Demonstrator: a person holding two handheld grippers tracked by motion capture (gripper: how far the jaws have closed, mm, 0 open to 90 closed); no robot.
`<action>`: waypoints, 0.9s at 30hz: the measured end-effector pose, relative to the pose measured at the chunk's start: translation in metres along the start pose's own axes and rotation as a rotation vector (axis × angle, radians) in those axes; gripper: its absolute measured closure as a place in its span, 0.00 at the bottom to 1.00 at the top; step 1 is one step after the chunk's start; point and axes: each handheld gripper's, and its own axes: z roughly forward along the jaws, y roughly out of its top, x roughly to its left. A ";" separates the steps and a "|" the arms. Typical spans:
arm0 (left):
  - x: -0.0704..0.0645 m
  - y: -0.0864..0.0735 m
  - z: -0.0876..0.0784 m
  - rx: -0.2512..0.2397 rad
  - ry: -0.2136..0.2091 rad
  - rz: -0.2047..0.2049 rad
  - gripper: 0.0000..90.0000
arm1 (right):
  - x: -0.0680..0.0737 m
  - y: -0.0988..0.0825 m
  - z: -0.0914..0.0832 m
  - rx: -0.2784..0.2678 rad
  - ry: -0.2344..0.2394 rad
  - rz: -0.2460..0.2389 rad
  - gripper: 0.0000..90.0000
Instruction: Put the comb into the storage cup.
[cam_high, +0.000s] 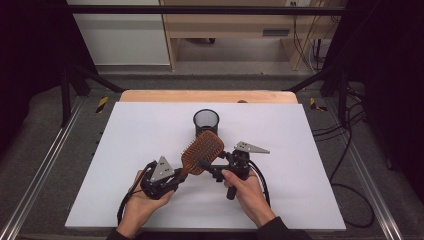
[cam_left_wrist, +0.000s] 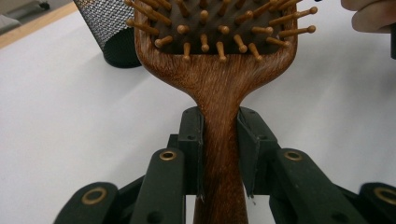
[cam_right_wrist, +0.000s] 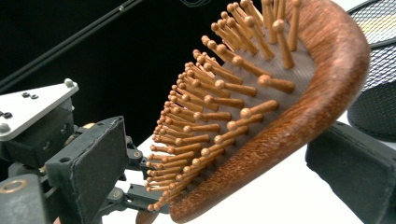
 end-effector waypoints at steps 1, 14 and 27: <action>0.000 0.000 0.000 -0.002 0.001 0.000 0.81 | 0.001 0.000 -0.001 0.002 -0.008 -0.015 0.07; -0.002 -0.001 0.002 -0.005 -0.001 0.005 0.81 | 0.003 0.005 -0.008 -0.010 -0.041 -0.079 0.08; -0.004 -0.001 0.001 -0.019 0.006 0.009 0.81 | 0.003 0.008 -0.011 -0.025 -0.043 -0.075 0.08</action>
